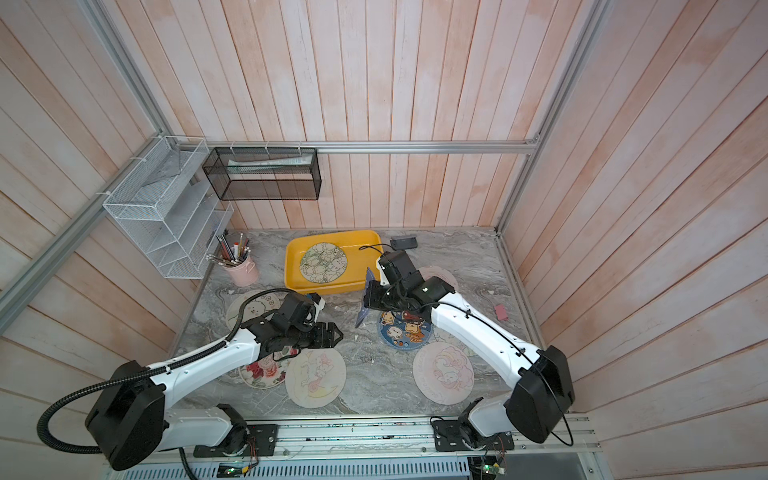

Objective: Put the coasters into the storage box
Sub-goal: Pick up the coaster from the center of the board, then place the coaster in the storage box.

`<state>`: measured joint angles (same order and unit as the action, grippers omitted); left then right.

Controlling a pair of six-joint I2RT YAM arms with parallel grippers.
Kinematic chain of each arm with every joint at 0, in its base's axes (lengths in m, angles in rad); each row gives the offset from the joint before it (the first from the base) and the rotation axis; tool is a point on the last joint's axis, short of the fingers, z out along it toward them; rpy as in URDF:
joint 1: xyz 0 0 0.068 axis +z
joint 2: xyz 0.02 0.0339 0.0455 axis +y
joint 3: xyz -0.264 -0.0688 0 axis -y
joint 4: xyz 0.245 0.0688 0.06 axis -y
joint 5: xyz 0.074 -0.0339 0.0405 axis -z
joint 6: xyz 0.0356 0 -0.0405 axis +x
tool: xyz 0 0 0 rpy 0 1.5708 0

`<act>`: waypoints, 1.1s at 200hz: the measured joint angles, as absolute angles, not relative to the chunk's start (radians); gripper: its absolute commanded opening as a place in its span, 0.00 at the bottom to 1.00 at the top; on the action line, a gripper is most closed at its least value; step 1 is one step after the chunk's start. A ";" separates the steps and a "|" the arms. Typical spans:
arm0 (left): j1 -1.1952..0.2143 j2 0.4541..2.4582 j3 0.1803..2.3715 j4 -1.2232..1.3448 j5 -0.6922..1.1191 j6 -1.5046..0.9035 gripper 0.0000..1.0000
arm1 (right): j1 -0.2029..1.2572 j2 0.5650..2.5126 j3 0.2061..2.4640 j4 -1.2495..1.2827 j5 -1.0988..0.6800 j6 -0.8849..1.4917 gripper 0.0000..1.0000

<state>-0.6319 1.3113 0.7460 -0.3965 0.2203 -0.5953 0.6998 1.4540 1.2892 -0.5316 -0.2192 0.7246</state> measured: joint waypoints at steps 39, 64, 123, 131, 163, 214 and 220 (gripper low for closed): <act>-0.617 1.272 0.704 -0.430 0.190 -0.627 0.91 | 0.678 1.660 1.544 -0.506 -0.262 0.644 0.00; -0.604 1.238 0.683 -0.451 0.174 -0.645 0.93 | 0.672 1.822 1.735 -0.485 -0.294 0.598 0.00; -0.585 1.180 0.649 -0.505 0.148 -0.679 0.95 | 0.648 2.224 2.125 -0.426 -0.438 0.572 0.00; -0.582 1.174 0.648 -0.513 0.147 -0.683 0.95 | 0.643 2.284 2.177 -0.429 -0.458 0.571 0.00; -0.580 1.159 0.638 -0.539 0.138 -0.699 0.95 | 0.612 2.462 2.298 -0.454 -0.519 0.572 0.00; -0.579 1.150 0.607 -0.591 0.120 -0.731 0.96 | 0.501 2.613 2.398 -0.601 -0.517 0.536 0.29; -0.578 1.147 0.604 -0.597 0.118 -0.735 0.96 | 0.491 2.618 2.409 -0.619 -0.509 0.531 0.43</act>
<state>-0.5781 1.1469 0.6044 -0.5972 0.1184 -0.7353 0.4908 2.6183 2.4088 -0.6189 -0.5087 0.5308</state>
